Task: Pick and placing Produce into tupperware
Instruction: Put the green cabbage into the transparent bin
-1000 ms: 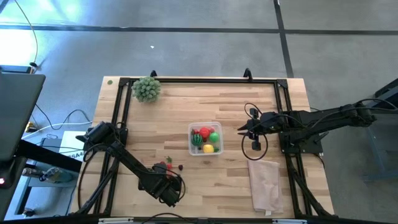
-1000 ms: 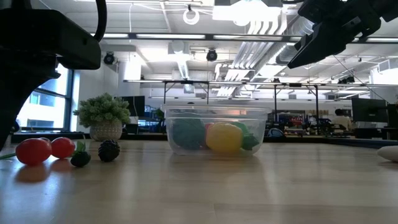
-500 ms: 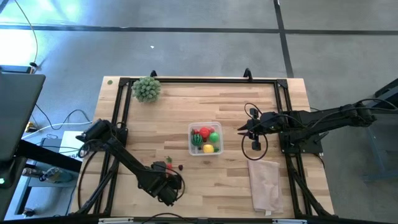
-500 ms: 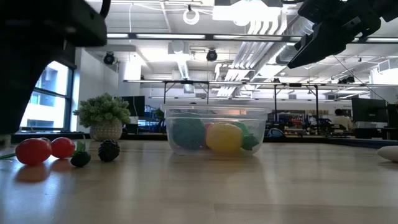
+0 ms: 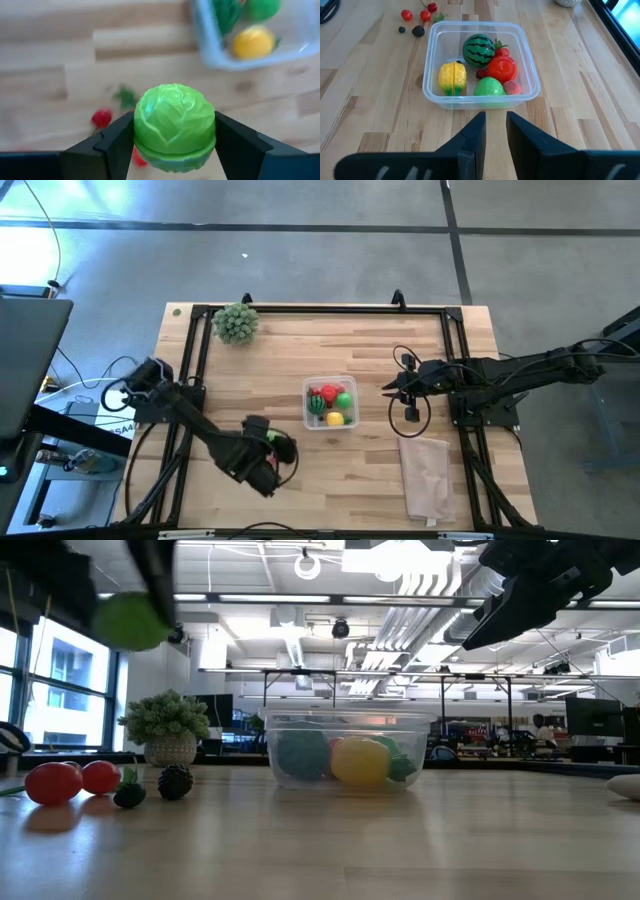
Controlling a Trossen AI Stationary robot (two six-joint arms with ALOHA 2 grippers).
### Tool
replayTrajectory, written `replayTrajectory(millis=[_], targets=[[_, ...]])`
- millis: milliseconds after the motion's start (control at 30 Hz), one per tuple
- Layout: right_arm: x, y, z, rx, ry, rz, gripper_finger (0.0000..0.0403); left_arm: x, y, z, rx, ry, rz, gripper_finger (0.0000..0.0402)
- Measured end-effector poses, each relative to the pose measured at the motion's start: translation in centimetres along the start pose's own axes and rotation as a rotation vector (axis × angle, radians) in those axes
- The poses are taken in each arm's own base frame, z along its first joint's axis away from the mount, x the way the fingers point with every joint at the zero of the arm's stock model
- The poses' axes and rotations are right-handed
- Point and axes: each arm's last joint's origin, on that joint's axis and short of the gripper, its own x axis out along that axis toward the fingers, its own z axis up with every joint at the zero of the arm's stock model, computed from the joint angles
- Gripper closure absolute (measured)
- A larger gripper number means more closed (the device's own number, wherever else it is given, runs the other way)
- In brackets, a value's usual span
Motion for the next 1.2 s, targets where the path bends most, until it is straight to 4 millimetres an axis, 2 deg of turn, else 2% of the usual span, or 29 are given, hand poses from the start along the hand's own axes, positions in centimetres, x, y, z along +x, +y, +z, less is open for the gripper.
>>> replayTrajectory(millis=[300,467,633,800,933,1200], targets=[[0.0,0.0,0.0,0.0,0.001,0.0,0.0336,0.9,-4.6,6.1,0.108,-0.036,-0.088,0.0172],[0.0,0.0,0.0,0.0,0.0,0.0,0.0336,2.9,-6.8,9.4,0.201,0.018,-0.161,0.0172],[0.0,0.0,0.0,0.0,0.0,0.0,0.0336,6.1,-8.4,11.8,0.256,0.07,-0.186,0.0172],[0.0,0.0,0.0,0.0,0.0,0.0,0.0336,9.2,-9.4,13.4,0.278,0.107,-0.201,0.0172],[0.0,0.0,0.0,0.0,0.001,0.0,0.0336,10.8,-9.9,14.3,0.317,0.106,-0.224,0.0172],[0.0,0.0,0.0,0.0,0.0,0.0,0.0336,13.1,-10.3,14.2,0.423,0.101,-0.215,0.0172]])
